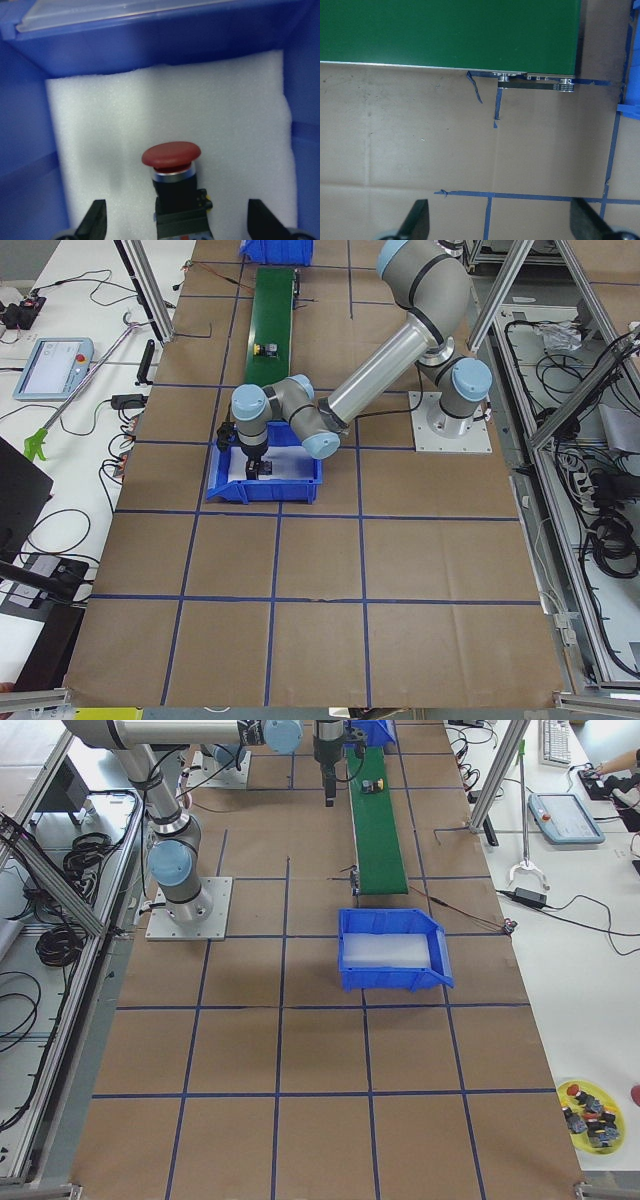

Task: Transport two buttons from left to right
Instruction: 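Lift the red button and carry it over the conveyor belt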

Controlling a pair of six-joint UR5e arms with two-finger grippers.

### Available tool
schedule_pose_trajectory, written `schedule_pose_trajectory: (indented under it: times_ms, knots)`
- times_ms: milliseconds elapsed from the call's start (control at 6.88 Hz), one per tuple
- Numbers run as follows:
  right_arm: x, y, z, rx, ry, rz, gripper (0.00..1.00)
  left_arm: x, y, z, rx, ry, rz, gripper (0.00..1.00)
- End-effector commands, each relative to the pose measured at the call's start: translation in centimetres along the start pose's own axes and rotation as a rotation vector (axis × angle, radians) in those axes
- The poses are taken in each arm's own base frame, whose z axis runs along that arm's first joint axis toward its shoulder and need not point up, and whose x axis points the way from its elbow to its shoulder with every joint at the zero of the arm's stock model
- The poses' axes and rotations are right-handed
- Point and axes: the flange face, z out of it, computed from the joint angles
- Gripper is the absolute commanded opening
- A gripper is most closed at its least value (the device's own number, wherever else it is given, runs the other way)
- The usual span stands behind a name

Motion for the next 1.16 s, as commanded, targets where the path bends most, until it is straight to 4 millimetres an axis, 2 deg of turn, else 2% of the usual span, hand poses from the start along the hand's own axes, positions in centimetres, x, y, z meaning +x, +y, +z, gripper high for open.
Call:
schedule_pose_trajectory:
  times_ms: [0, 145, 291, 436, 582, 873, 1018]
  knots:
    - [0.0, 0.0, 0.0, 0.000, -0.001, 0.000, 1.00, 0.0, -0.2, 0.1, 0.001, 0.001, 0.001, 0.74]
    - [0.0, 0.0, 0.1, -0.002, 0.000, 0.000, 1.00, 0.3, -0.2, -0.2, 0.002, 0.000, -0.001, 0.39]
    - [0.0, 0.0, 0.1, -0.002, -0.001, 0.000, 1.00, 0.4, -0.3, -0.4, 0.006, 0.013, -0.001, 0.21]
    - [0.0, 0.0, 0.1, -0.002, -0.001, 0.000, 1.00, 0.6, -0.3, -0.7, 0.015, 0.023, -0.001, 0.13]
    - [0.0, 0.0, 0.1, -0.003, -0.003, 0.000, 1.00, 0.4, -0.5, -2.0, 0.032, 0.012, 0.004, 0.12]
    - [-0.1, 0.0, 0.4, -0.008, -0.004, 0.000, 1.00, 0.5, -0.4, -9.4, -0.006, 0.039, 0.001, 0.12]
    - [-0.1, 0.0, 0.4, -0.009, -0.004, 0.000, 1.00, 0.5, -0.3, -12.0, -0.016, 0.045, 0.004, 0.12]
